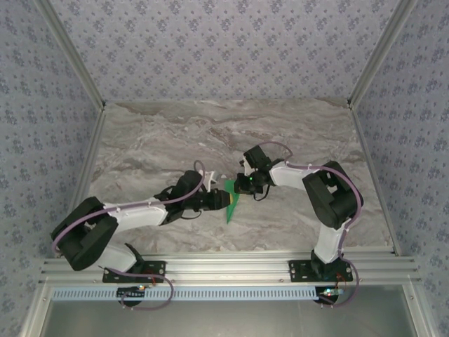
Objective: Fold a paper plane with a square sheet of paper (fold left side to right side)
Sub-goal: Fold the wing for the fifth time at the center of the table.
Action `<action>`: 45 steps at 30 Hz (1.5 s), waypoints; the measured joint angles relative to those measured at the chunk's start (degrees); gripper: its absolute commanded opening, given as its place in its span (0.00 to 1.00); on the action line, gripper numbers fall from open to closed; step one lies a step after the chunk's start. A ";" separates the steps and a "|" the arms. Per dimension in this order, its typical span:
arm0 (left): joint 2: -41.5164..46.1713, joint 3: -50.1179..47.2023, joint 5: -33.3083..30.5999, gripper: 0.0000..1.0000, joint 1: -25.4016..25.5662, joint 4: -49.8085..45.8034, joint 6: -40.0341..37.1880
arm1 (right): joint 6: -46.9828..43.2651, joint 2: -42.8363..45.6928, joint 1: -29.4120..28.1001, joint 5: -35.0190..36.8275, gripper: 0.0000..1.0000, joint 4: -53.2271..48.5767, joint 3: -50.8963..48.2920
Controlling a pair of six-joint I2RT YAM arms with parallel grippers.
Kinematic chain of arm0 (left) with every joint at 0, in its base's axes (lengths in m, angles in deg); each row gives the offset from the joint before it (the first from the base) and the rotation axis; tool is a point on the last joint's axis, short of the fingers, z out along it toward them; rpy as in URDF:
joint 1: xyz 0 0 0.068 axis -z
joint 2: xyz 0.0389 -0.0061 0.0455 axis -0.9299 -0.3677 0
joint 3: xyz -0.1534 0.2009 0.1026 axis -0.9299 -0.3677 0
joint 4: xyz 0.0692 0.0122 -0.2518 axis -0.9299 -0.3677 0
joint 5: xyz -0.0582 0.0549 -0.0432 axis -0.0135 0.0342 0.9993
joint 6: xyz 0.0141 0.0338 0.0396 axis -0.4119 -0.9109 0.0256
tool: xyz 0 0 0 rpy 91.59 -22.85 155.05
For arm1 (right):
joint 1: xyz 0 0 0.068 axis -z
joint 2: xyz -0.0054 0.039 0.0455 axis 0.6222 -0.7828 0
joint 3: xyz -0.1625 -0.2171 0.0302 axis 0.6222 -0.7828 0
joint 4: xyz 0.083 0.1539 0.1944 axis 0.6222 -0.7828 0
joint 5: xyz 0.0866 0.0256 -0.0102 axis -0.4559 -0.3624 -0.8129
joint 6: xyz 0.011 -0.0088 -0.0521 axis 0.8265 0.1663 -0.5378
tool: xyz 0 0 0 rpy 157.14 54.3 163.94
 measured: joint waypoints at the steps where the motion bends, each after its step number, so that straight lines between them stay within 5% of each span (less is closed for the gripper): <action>1: -0.42 0.26 0.04 0.25 0.57 -0.04 0.15 | 0.00 0.00 0.00 0.00 0.11 0.00 0.00; 19: -12.81 2.89 0.44 0.25 2.10 0.52 2.14 | -0.24 0.02 0.00 0.02 0.11 -0.04 0.00; 45: -14.69 3.28 -0.66 0.24 2.75 -0.63 2.12 | -0.66 0.04 0.00 0.02 0.11 -0.13 0.02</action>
